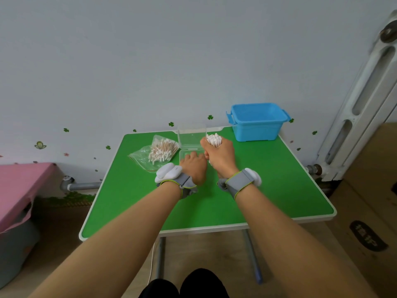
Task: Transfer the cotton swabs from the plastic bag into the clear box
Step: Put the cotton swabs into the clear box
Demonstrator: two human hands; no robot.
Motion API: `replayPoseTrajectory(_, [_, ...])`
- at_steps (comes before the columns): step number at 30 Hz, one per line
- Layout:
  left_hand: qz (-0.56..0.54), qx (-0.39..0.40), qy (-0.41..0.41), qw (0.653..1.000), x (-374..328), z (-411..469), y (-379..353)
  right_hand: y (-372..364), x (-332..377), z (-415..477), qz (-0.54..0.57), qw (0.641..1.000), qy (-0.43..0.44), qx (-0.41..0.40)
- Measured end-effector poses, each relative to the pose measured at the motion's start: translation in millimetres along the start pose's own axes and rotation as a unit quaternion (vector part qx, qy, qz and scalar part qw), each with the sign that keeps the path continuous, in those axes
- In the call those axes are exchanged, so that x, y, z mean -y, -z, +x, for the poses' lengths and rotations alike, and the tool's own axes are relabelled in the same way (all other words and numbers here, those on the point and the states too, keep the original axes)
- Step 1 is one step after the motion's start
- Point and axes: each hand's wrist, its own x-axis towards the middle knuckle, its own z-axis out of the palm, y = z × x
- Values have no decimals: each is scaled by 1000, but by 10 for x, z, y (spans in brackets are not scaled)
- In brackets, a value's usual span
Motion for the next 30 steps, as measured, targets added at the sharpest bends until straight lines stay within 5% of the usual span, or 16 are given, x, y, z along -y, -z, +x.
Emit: replayPoseTrajectory(30, [34,-51,-44,997,70,68,-179,-61,74,73,-12,999,-29,8])
